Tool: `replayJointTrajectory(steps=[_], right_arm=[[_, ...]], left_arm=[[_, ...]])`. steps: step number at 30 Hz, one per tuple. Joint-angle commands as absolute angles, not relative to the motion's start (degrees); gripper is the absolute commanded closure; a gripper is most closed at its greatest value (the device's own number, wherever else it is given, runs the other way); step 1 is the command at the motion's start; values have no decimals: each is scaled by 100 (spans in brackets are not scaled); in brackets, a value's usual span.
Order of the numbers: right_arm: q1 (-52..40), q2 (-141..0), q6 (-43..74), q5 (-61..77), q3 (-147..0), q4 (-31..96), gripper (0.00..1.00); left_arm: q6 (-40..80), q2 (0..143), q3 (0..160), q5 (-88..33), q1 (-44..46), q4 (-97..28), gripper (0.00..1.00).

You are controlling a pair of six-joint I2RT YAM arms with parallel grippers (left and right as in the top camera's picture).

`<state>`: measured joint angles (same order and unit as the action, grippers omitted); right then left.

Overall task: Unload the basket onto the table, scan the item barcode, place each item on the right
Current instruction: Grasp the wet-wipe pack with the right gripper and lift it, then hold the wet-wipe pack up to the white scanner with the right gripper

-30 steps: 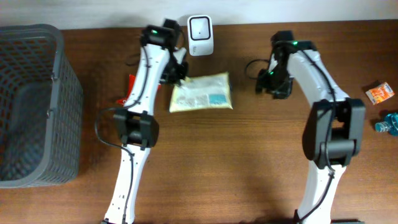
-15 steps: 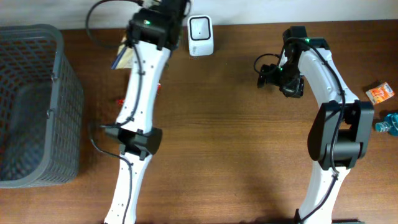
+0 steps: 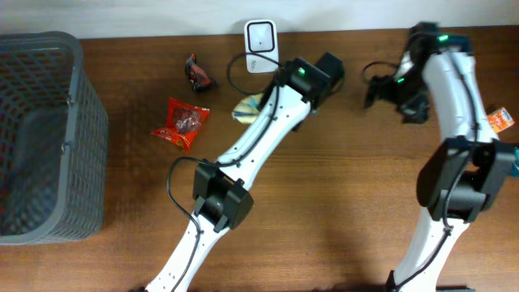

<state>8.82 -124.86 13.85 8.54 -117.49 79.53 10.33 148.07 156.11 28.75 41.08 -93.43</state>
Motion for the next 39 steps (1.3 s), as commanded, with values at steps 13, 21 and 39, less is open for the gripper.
replayJointTrajectory(steps=[13, 21, 39], right_arm=[[683, -12315, 54, 1848, -12853, 8805, 1], [-1369, -12331, -751, 1557, -11308, 6932, 14], [-2735, -12604, 185, 60, -9249, 4458, 71]], left_arm=[[1726, 13594, 16013, 183, 2718, -9347, 1], [2502, 13579, 16011, 589, 1243, -9223, 1], [2482, 13579, 16011, 1186, 878, -9411, 1]])
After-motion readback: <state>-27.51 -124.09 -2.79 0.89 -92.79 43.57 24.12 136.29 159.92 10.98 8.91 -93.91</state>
